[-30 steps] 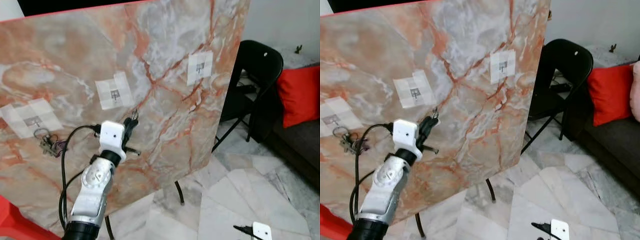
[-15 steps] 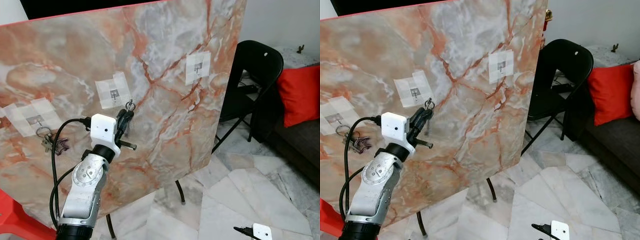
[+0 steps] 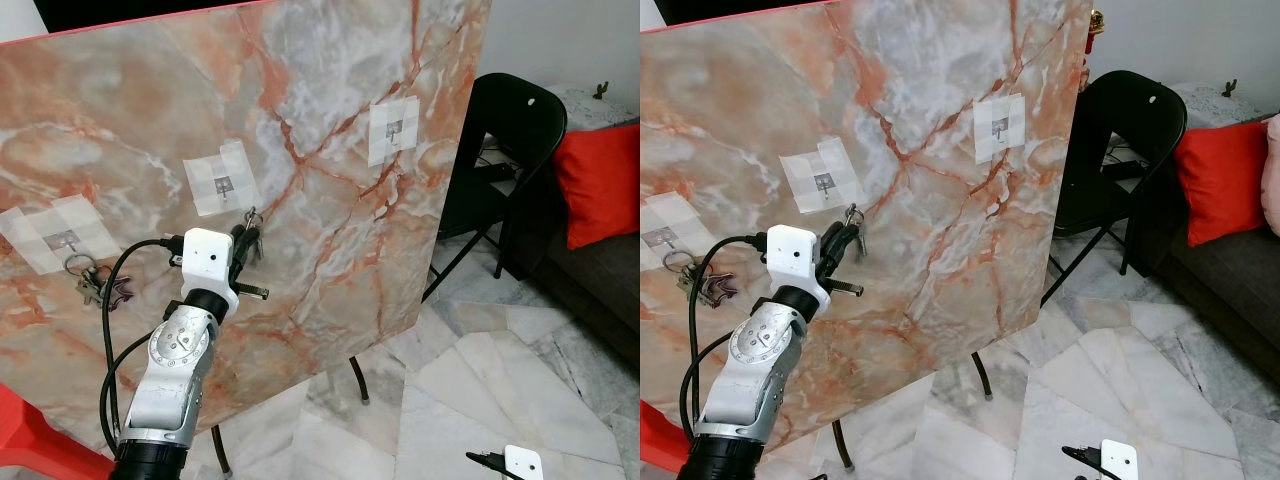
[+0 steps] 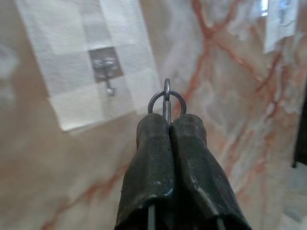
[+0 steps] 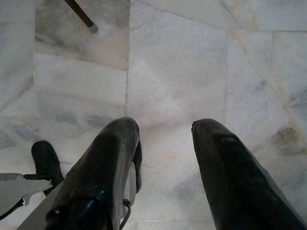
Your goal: Hang keys on a hook
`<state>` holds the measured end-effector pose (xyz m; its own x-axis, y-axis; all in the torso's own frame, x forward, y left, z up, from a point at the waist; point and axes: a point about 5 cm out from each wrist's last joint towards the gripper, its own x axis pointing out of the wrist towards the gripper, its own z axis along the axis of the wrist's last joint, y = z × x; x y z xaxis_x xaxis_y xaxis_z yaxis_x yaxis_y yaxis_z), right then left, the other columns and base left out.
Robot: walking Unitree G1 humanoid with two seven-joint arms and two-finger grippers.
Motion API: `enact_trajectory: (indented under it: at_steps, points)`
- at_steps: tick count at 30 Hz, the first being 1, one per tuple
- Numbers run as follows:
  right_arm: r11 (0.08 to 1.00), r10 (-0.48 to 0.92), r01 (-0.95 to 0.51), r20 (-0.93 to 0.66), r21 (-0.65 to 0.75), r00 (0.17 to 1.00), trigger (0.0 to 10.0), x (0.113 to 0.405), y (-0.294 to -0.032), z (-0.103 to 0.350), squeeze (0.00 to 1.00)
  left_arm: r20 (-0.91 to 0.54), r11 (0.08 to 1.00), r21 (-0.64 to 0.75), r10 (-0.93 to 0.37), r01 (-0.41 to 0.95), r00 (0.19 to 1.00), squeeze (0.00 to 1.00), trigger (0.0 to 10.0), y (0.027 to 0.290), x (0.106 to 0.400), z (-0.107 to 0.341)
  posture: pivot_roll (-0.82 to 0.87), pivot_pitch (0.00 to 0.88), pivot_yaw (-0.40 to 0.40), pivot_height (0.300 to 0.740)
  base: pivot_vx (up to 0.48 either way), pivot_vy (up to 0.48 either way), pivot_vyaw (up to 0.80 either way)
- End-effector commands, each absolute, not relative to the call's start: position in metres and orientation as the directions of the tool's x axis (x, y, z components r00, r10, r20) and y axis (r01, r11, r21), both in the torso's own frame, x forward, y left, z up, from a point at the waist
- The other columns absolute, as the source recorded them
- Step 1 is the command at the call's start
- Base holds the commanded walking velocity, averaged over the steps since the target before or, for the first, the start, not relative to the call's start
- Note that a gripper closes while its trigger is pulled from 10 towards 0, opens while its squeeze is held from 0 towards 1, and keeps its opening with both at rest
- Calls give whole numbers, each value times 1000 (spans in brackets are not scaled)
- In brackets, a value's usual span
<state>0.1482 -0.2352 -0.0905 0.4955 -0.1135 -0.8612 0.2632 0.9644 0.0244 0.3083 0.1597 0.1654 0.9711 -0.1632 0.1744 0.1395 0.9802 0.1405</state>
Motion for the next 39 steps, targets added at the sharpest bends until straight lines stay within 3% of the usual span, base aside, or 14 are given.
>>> enact_trajectory:
  at_steps: [1, 14, 39]
  points:
    - [964, -115, 265, -858, 26, 501, 10000, 150, -234, -90, 0, 192, 984, 145, -134, 107, 972, 0, 10000, 164, 312, 172, 48, 0, 17, 740, 0, 0, 0]
    - [963, -115, 267, -855, 27, 505, 10000, 152, -234, -89, 0, 212, 987, 158, -34, 0, 977, 0, 10000, 175, 322, 180, 43, 0, 21, 740, 0, 0, 0]
    - [964, -115, 265, -857, 26, 503, 10000, 152, -233, -90, 0, 197, 989, 150, -20, -10, 980, 0, 10000, 169, 329, 179, 38, 0, 24, 740, 0, 0, 0]
